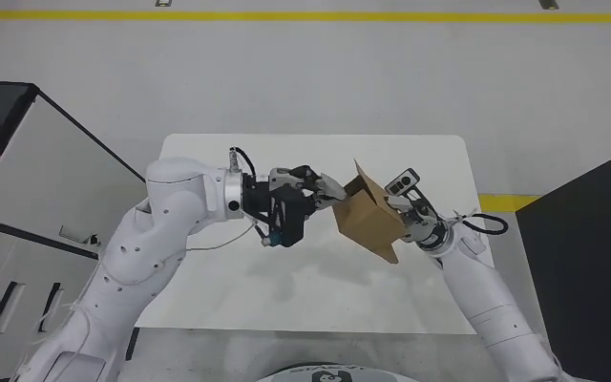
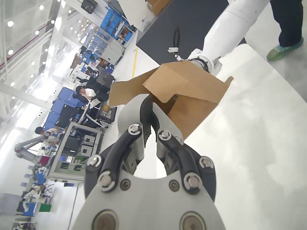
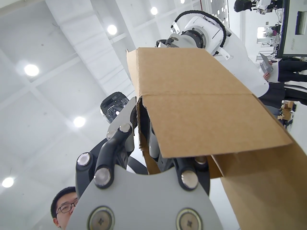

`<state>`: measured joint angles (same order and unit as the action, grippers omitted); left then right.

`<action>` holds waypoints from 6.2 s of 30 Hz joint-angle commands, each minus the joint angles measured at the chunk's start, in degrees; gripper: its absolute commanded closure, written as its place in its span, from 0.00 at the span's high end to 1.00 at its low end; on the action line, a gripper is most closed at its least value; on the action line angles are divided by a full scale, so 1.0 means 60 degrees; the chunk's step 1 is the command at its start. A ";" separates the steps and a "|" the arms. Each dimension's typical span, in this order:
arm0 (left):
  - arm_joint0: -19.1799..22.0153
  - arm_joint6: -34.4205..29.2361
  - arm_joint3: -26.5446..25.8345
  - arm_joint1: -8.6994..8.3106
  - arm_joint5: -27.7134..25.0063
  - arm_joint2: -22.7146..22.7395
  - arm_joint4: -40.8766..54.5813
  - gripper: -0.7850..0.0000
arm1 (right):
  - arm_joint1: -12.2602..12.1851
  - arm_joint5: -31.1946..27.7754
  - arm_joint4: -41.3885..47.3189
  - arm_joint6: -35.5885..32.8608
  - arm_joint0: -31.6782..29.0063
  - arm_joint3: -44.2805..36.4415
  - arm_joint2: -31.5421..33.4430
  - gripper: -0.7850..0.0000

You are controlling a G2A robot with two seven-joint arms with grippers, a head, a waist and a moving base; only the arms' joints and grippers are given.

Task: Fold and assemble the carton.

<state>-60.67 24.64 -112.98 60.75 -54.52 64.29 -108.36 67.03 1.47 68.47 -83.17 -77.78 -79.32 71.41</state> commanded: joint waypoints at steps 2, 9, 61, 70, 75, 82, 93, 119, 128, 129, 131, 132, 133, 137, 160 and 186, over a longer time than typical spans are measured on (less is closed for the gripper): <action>0.0078 0.0237 -0.0047 -0.0045 -0.0015 -0.0077 -0.0288 0.00 | 0.0025 -0.0112 -0.0002 -0.0018 0.0027 0.0044 -0.0045 0.00; 0.0145 0.0704 0.0017 -0.0131 0.0170 -0.0060 -0.0386 0.00 | 0.0086 -0.0314 0.0187 -0.0164 0.0038 0.0140 -0.0085 0.00; 0.1127 0.0299 0.0171 -0.0218 0.0191 -0.1773 -0.0478 0.00 | 0.0193 -0.0300 0.0078 -0.0531 -0.0191 0.0060 0.0139 0.00; 0.1264 0.0216 0.0230 -0.0215 0.0218 -0.1940 -0.0378 0.00 | 0.0213 -0.0267 0.0074 -0.0651 -0.0166 0.0155 0.0146 0.00; 0.1277 0.0213 0.0282 -0.0235 0.0262 -0.1931 -0.0319 0.00 | 0.0218 -0.0244 0.0086 -0.0675 -0.0153 0.0214 0.0187 0.00; 0.1282 0.0217 0.0277 -0.0255 0.0305 -0.2003 -0.0290 0.00 | 0.0236 -0.0192 0.0094 -0.0719 -0.0135 0.0218 0.0176 0.00; 0.1383 0.0202 0.0355 -0.0262 0.0380 -0.2116 -0.0209 0.00 | 0.0260 -0.0207 0.0072 -0.0769 -0.0122 0.0292 0.0176 0.00; 0.1552 0.0183 0.0483 -0.0332 0.0382 -0.2105 -0.0080 0.00 | 0.0293 -0.0125 0.0076 -0.0805 -0.0059 0.0323 0.0211 0.00; 0.1645 0.0300 0.0570 -0.0304 0.0373 -0.2401 -0.0090 0.00 | 0.0312 -0.0077 0.0096 -0.0805 -0.0007 0.0318 0.0141 0.00; 0.1671 0.0307 0.0598 -0.0298 0.0382 -0.2428 -0.0082 0.00 | 0.0315 -0.0074 0.0110 -0.0805 -0.0001 0.0323 0.0135 0.00; 0.1720 0.0305 0.0638 -0.0293 0.0379 -0.2452 -0.0078 0.00 | 0.0319 -0.0079 0.0125 -0.0805 0.0005 0.0360 0.0128 0.00; 0.1741 0.0305 0.0652 -0.0294 0.0394 -0.2436 -0.0065 0.00 | 0.0320 -0.0083 0.0150 -0.0805 0.0008 0.0376 0.0131 0.00; 0.1747 0.0305 0.0667 -0.0296 0.0409 -0.2419 -0.0046 0.00 | 0.0320 -0.0096 0.0161 -0.0805 0.0009 0.0395 0.0139 0.00; 0.1743 0.0291 0.0689 -0.0313 0.0428 -0.2358 0.0013 0.00 | 0.0313 -0.0116 0.0169 -0.0805 0.0012 0.0467 0.0181 0.00; 0.1766 0.0263 0.0722 -0.0341 0.0508 -0.2431 0.0086 0.00 | 0.0296 -0.0112 0.0209 -0.0805 -0.0010 0.0471 0.0195 0.00; 0.1774 0.0166 0.0678 -0.0419 0.0502 -0.2245 0.0100 0.00 | 0.0282 -0.0219 0.0318 -0.0805 -0.0029 0.0609 0.0240 0.00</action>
<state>-49.99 25.70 -108.79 58.29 -51.44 50.68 -107.70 68.72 0.19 70.32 -88.00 -77.93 -75.80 72.83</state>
